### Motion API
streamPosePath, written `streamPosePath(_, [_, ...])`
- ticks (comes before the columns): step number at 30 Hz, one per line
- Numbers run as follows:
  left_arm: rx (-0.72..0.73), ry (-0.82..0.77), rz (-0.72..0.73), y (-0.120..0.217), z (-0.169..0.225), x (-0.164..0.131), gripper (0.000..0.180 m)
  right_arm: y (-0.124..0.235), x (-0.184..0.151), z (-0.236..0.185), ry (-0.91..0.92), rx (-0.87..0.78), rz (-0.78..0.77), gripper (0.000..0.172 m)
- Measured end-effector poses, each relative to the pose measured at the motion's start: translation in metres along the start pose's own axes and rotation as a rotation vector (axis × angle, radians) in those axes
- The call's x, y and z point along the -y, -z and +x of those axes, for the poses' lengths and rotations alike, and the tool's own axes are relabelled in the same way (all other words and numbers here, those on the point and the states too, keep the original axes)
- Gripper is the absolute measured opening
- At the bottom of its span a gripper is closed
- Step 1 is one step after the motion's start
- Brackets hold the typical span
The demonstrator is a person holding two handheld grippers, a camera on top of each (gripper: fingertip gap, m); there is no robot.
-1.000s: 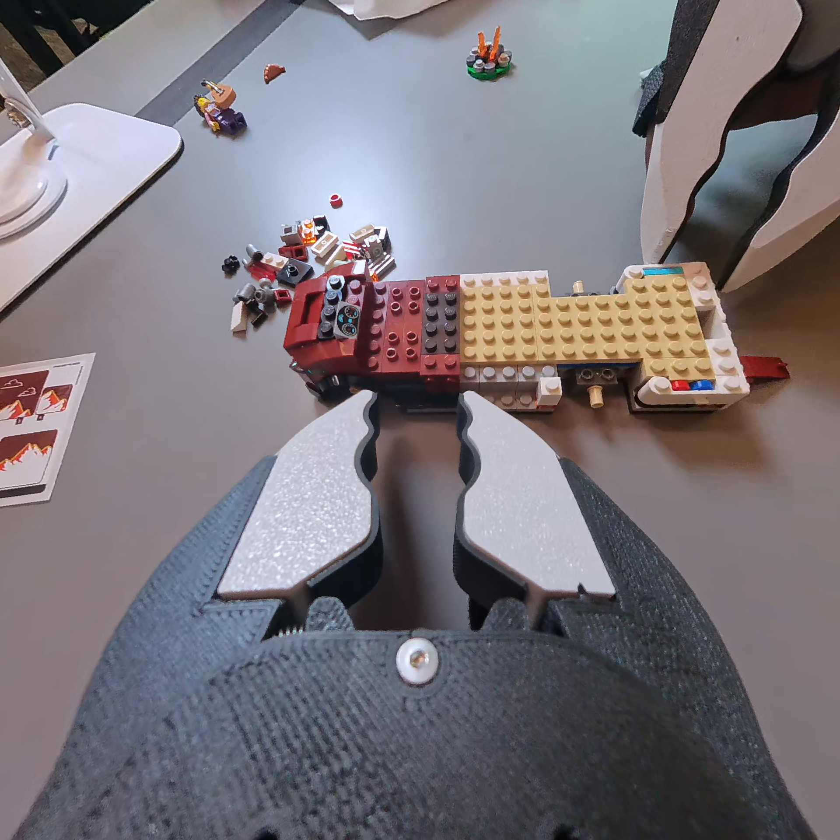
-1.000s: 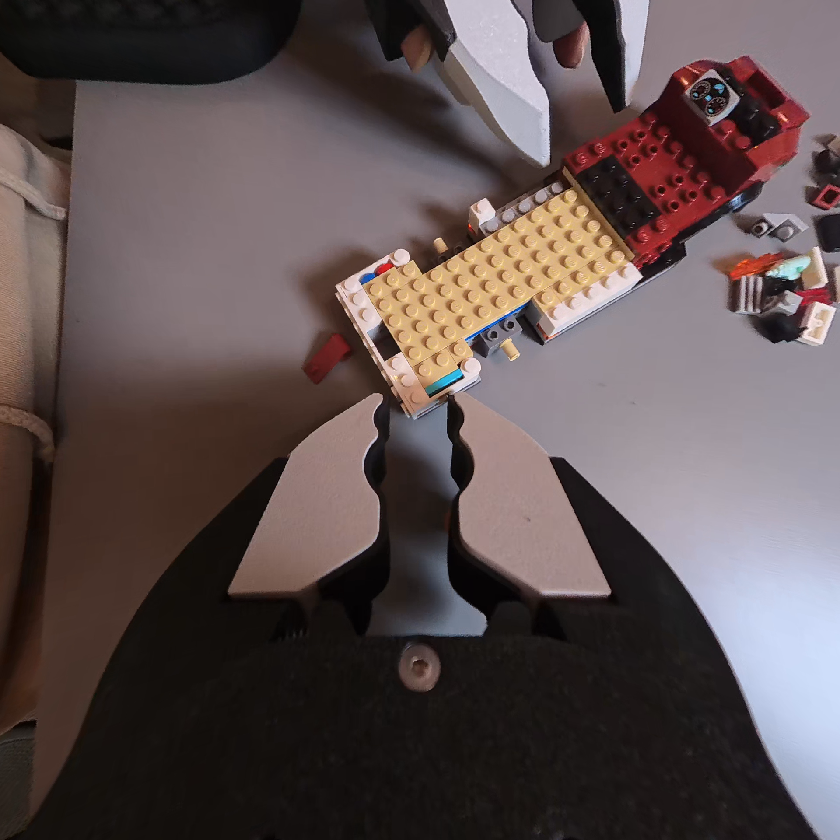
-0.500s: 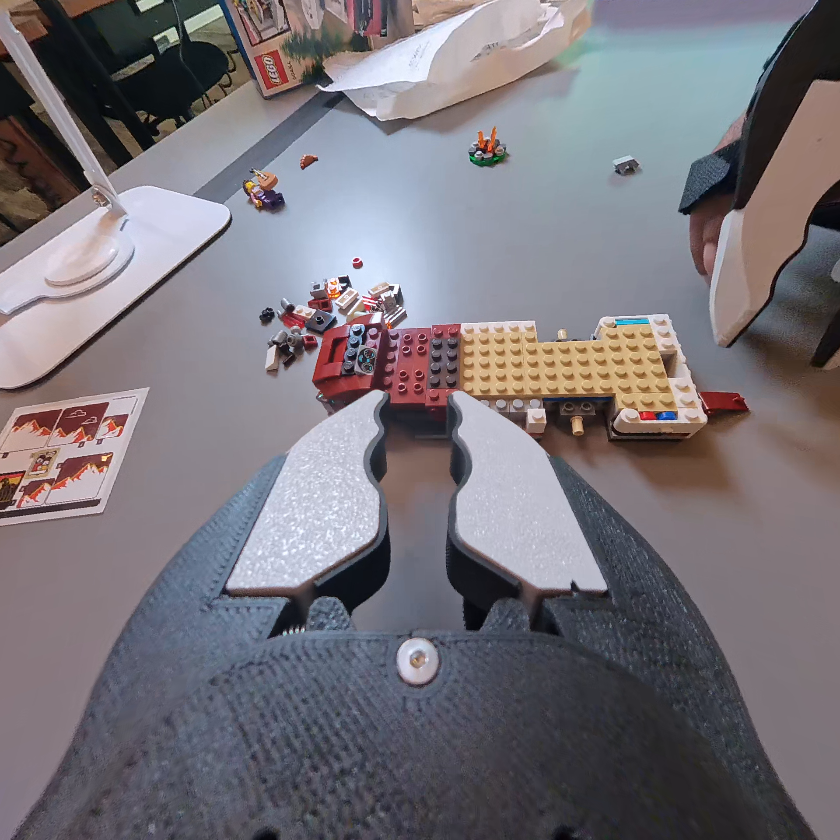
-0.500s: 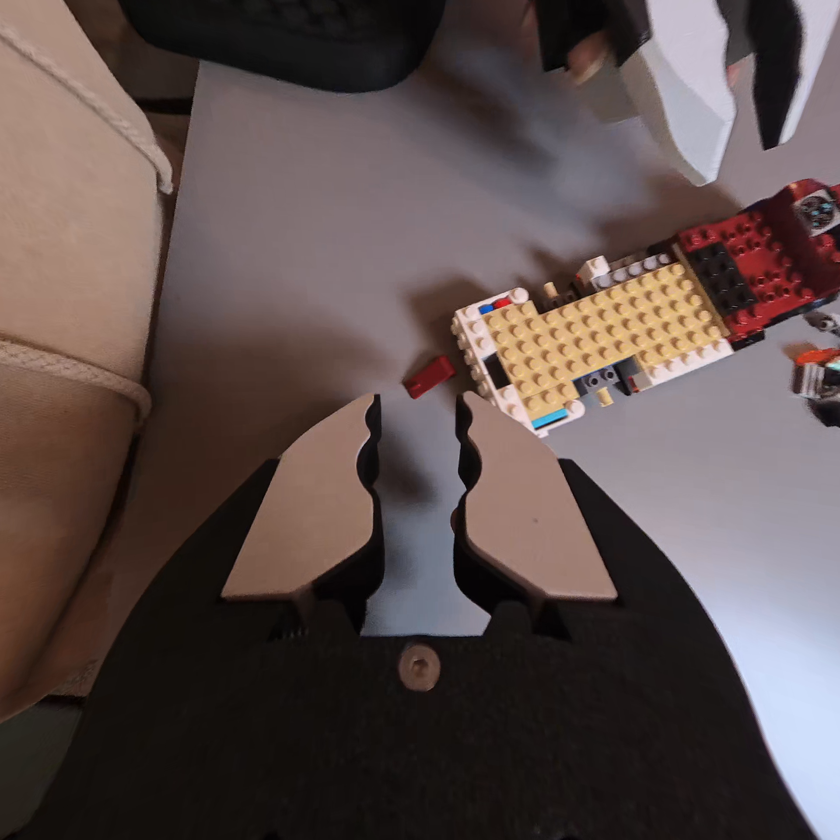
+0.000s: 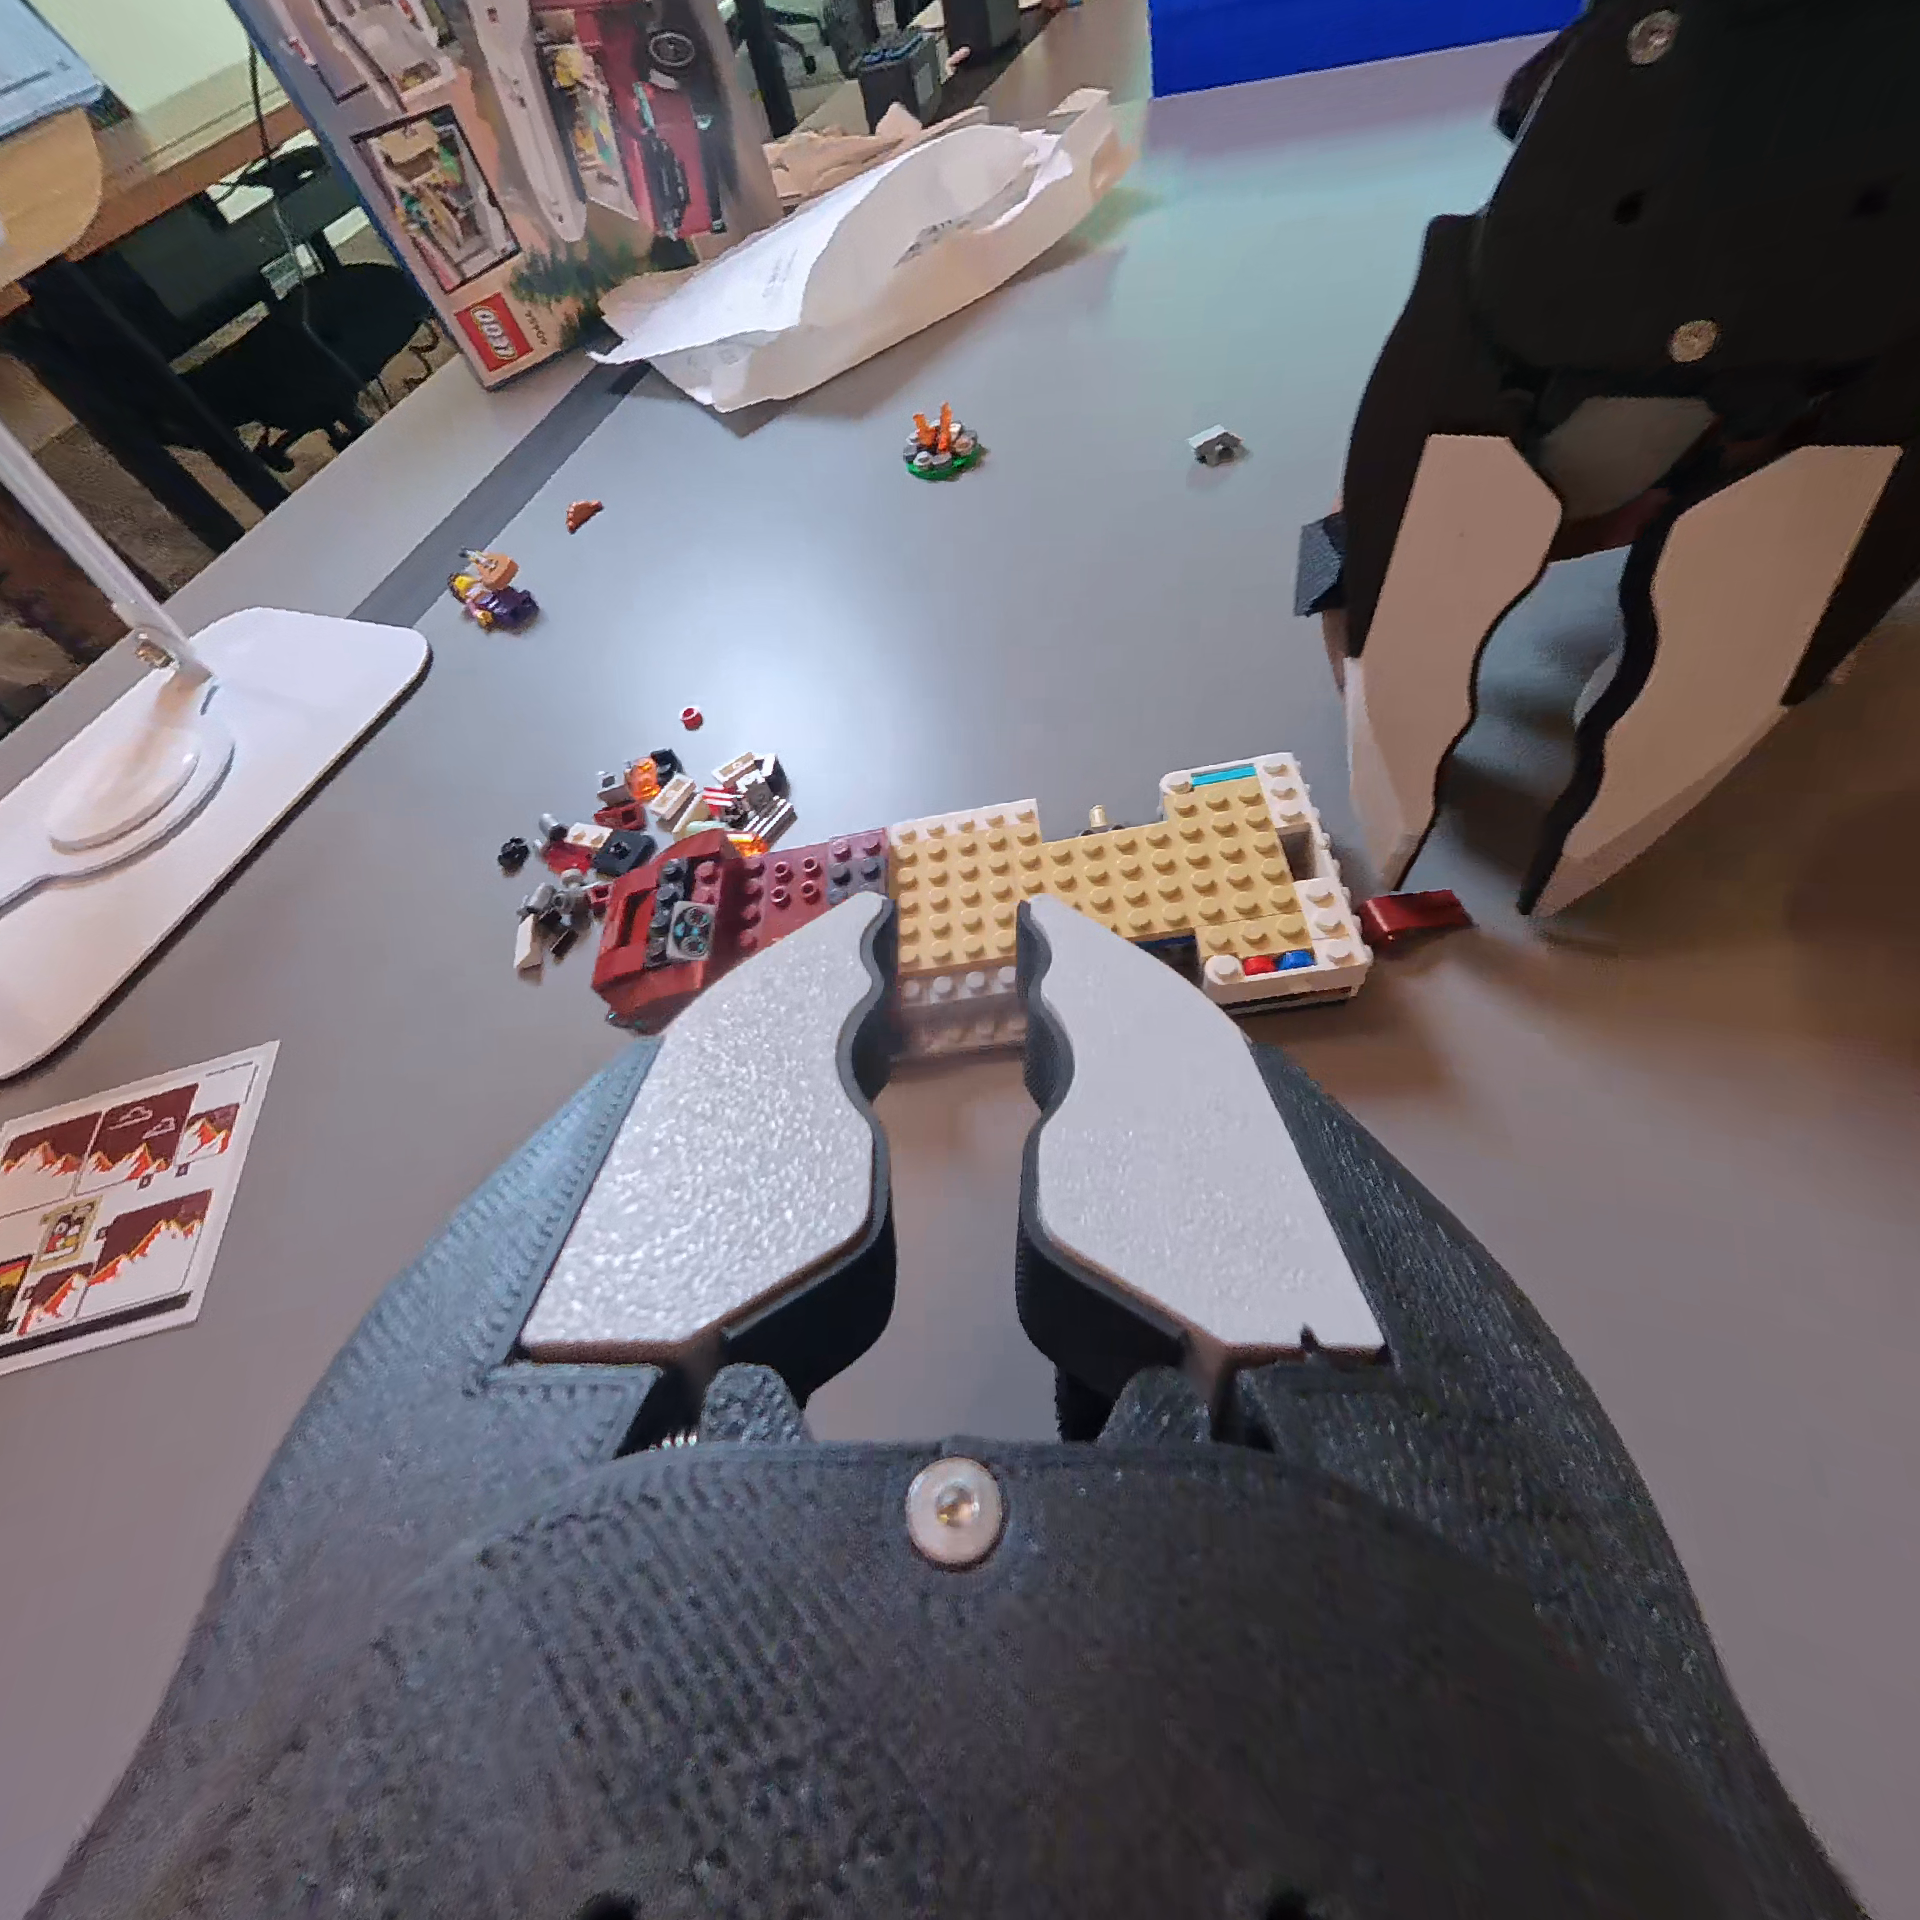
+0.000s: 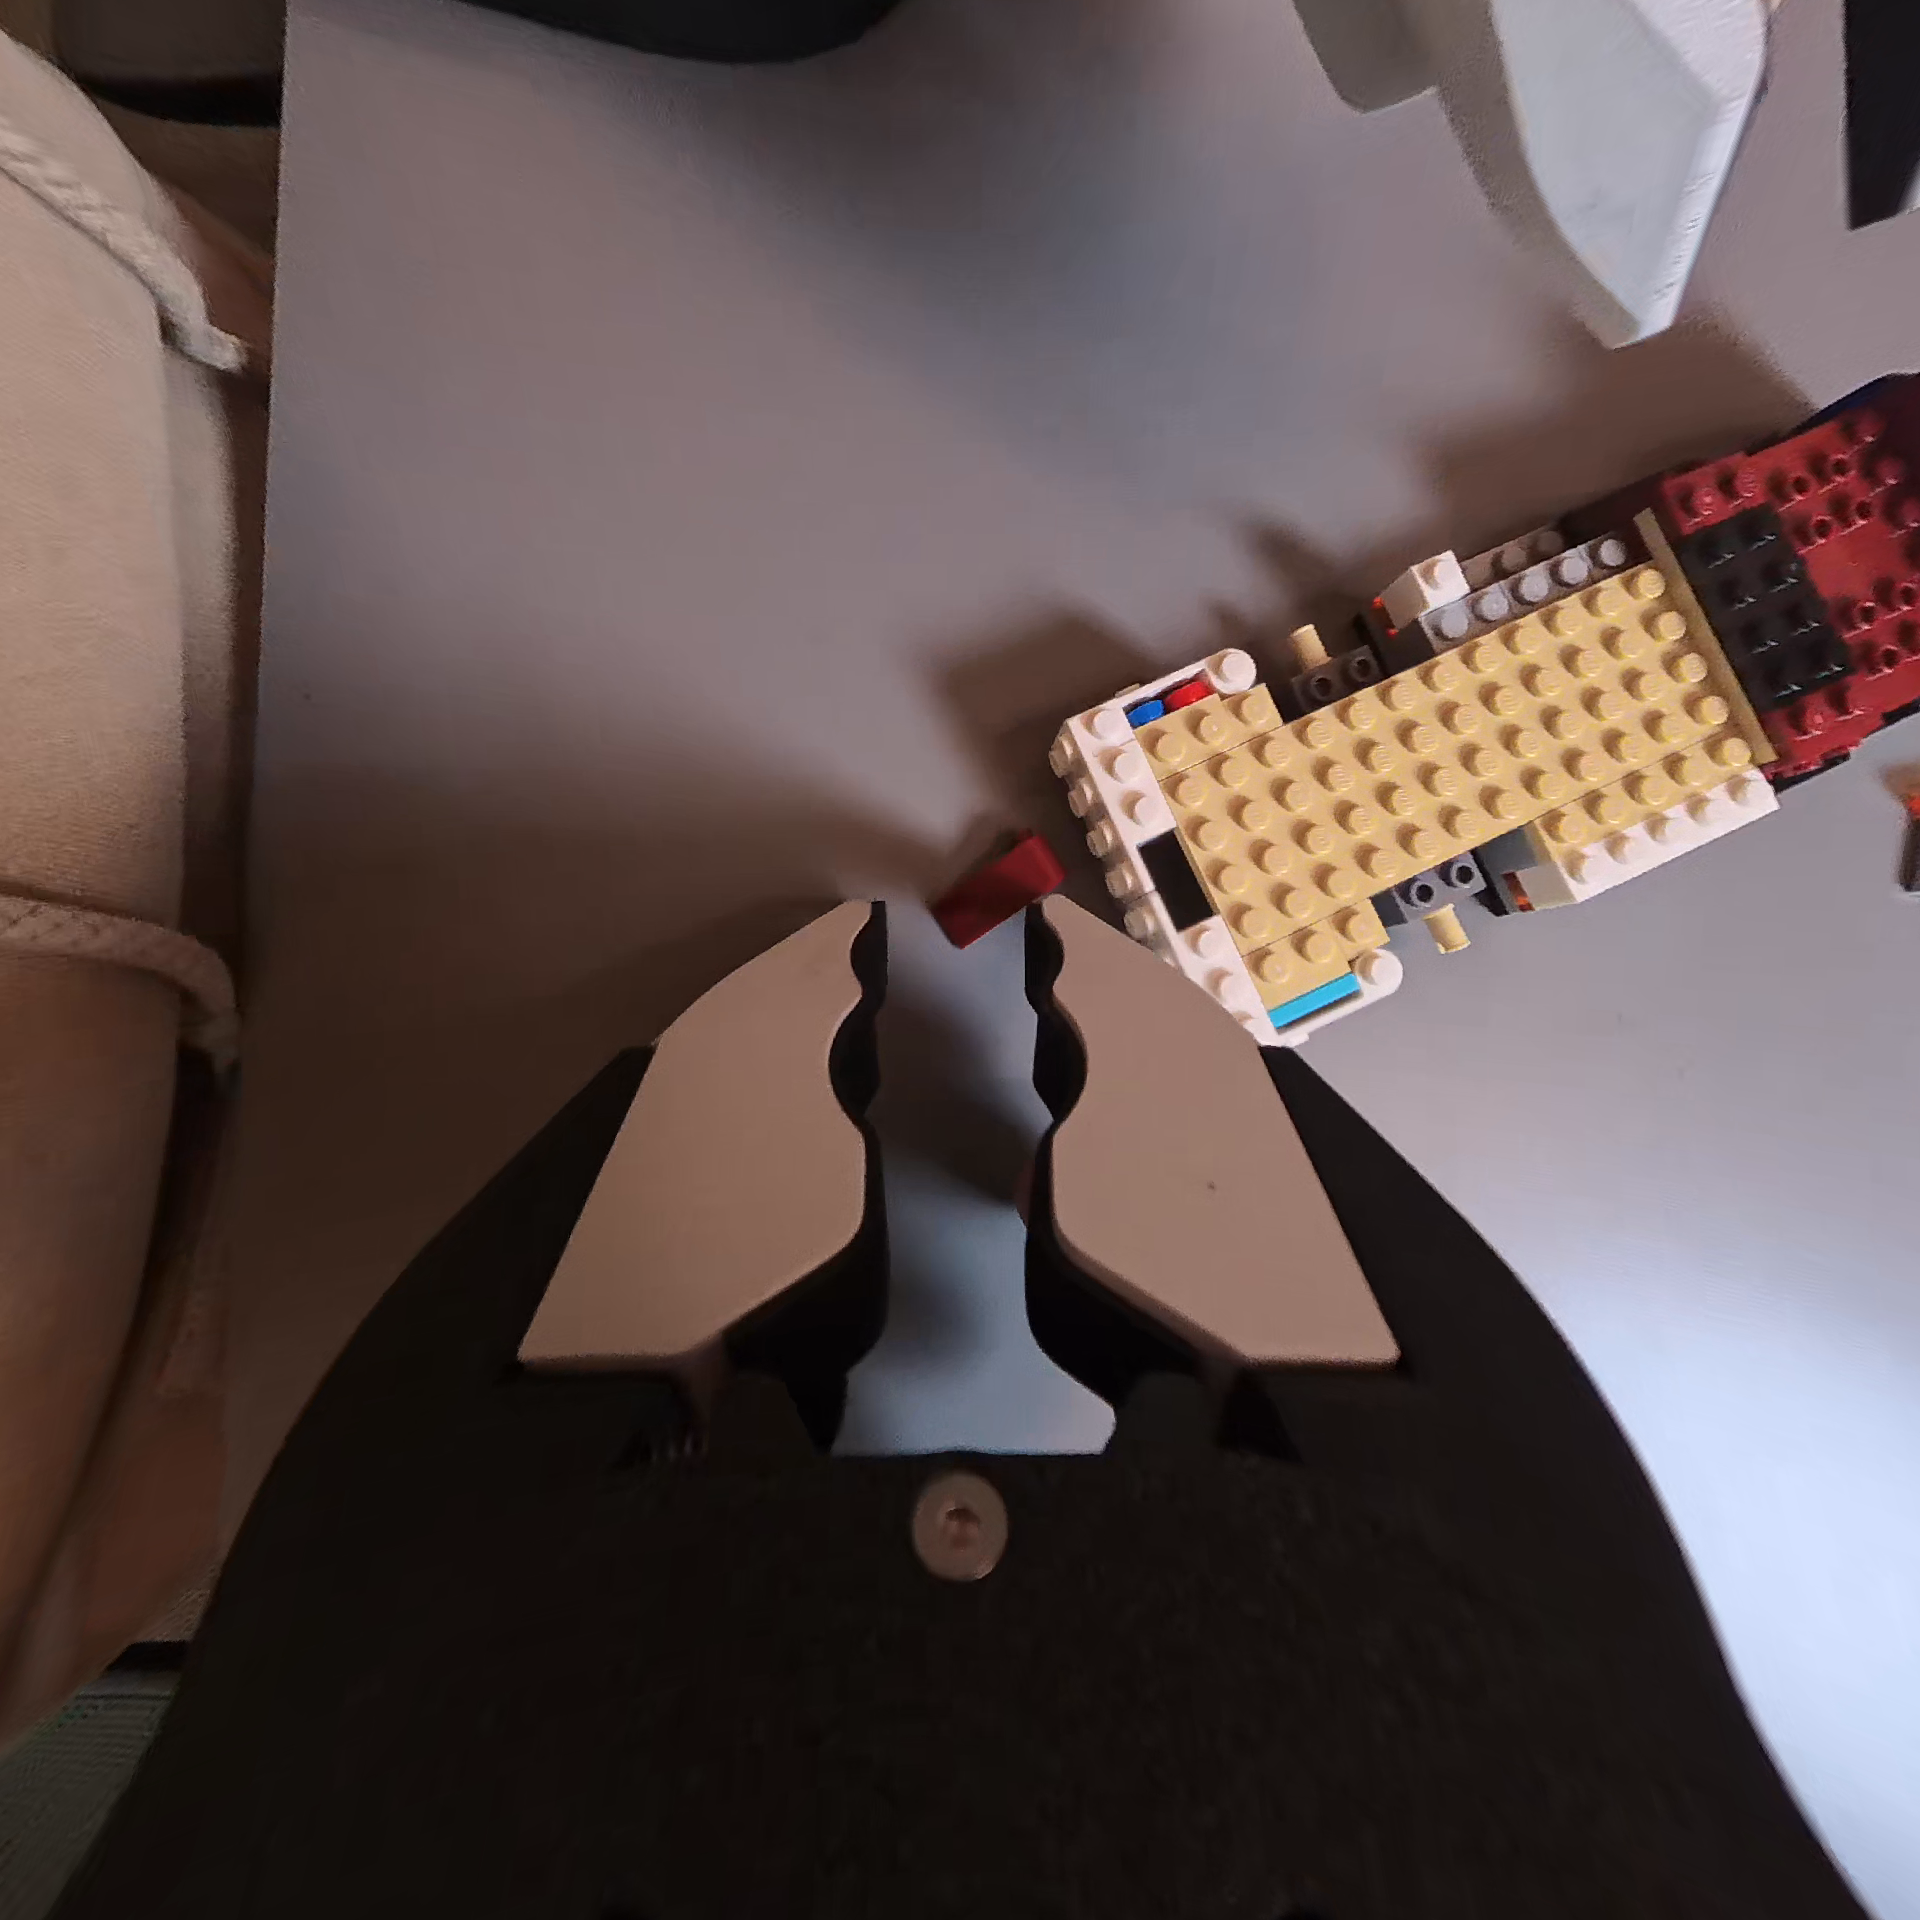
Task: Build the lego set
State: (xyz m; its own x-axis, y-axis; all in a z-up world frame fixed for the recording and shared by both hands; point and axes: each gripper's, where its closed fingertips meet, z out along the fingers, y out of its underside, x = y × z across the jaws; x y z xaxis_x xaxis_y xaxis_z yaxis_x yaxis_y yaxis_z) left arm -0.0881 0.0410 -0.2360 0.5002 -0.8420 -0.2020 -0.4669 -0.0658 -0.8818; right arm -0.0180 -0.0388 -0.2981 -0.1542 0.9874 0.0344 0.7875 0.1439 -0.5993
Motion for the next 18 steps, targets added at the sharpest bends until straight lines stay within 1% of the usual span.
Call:
streamPosePath(4, [-0.03,-0.052,-0.002,-0.002,0.014,0.003,0.02,-0.005,0.005,0.004,-0.054,-0.024,-0.016,0.02])
streamPosePath(5, [-0.037,-0.063,-0.004,-0.002,0.017,0.003,0.02,-0.005,0.005,0.007,-0.057,-0.042,-0.027,0.014])
streamPosePath(6, [-0.042,-0.072,-0.006,-0.002,0.019,0.003,0.02,-0.006,0.004,0.009,-0.051,-0.057,-0.042,0.002])
streamPosePath(9, [-0.036,-0.079,-0.011,-0.001,0.019,0.001,0.019,0.0,-0.002,0.009,-0.051,-0.056,-0.064,0.001])
streamPosePath(11, [-0.032,-0.074,-0.008,0.001,0.017,0.001,0.018,0.012,-0.009,0.012,-0.075,-0.045,-0.056,0.001])
streamPosePath(14, [-0.029,-0.068,-0.001,0.003,0.015,0.002,0.017,0.039,-0.024,0.024,-0.124,-0.056,-0.049,0.0])
streamPosePath(16, [-0.028,-0.066,0.003,0.003,0.014,0.003,0.017,0.057,-0.04,0.04,-0.15,-0.103,-0.08,0.0])
streamPosePath(18, [-0.028,-0.063,0.003,0.003,0.014,0.002,0.017,0.067,-0.06,0.058,-0.192,-0.143,-0.125,0.0])
